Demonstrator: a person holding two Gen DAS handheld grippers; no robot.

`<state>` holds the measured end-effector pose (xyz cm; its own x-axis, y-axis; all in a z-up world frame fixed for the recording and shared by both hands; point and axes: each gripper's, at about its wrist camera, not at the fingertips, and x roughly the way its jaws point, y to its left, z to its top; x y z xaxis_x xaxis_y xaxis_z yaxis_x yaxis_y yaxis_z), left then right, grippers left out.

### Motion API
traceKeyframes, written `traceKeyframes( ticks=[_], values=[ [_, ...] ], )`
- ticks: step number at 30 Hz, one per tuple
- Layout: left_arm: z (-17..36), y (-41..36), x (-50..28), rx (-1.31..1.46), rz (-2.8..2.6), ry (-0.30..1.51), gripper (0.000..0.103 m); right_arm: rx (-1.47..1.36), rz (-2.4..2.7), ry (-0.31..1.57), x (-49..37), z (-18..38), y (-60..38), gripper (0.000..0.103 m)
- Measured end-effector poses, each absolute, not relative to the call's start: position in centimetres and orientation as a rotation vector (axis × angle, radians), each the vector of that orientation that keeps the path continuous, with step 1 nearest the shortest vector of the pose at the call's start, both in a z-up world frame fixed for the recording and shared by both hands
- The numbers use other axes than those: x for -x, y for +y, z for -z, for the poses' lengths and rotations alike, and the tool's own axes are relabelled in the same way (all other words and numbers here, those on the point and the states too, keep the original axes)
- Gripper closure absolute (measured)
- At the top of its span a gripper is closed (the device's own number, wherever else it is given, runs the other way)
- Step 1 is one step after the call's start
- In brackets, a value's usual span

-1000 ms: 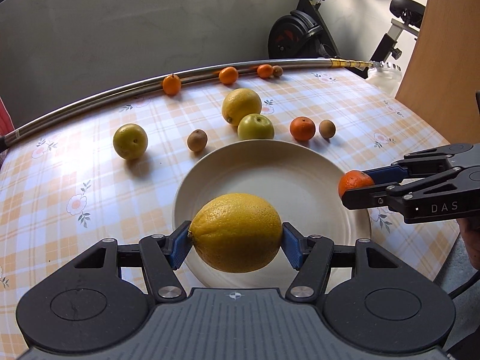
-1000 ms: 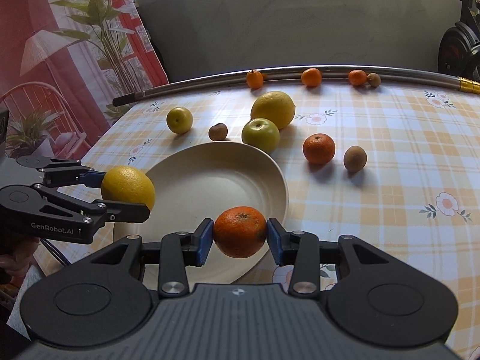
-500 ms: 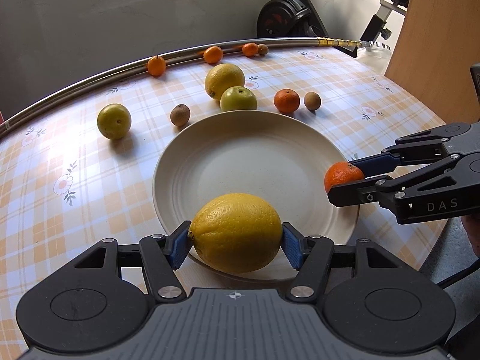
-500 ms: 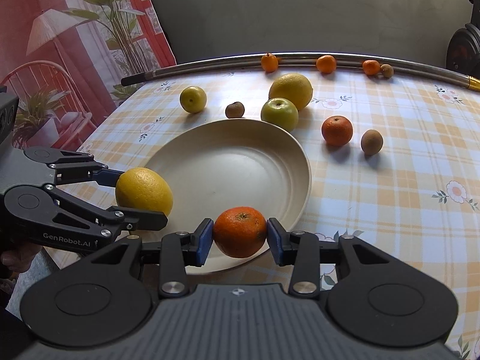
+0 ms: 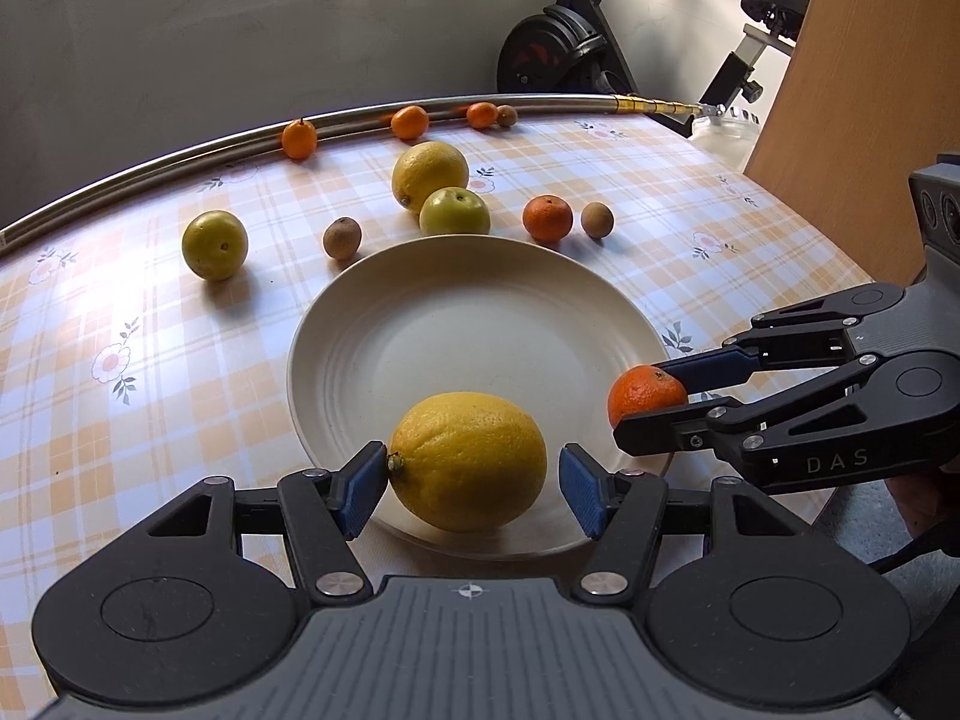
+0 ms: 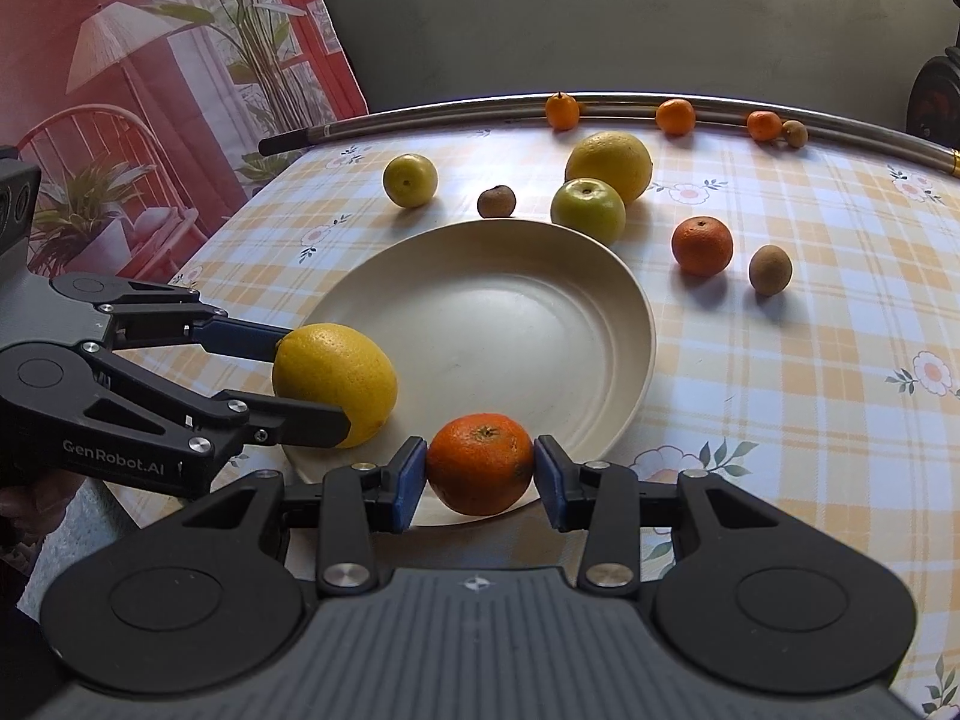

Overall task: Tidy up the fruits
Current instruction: 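Carry both fruits over the white plate and open both grippers to drop them, then close the right gripper on a brown kiwi while the left tool approaches a grapefruit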

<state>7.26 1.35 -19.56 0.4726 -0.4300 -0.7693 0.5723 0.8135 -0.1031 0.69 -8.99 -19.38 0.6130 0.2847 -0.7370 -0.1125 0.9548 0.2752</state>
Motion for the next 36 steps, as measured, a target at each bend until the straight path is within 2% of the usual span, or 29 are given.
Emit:
traceKeyframes(
  ticks=[7,18,36],
  values=[
    [18.8,3.1,-7.9,-0.070,0.619,0.891,0.040,-0.228,-0.251,0.895,-0.9,19.7,-8.6,0.061],
    [18.1,4.2,-9.7,0.020,0.537,0.851,0.067,-0.246,-0.309,0.900,-1.6,19.7,-7.3,0.060],
    [16.9,6.3,-8.8,0.015,0.456,0.797,0.067,-0.232,-0.172,0.837,-0.4,18.7,-9.0,0.060]
  ],
)
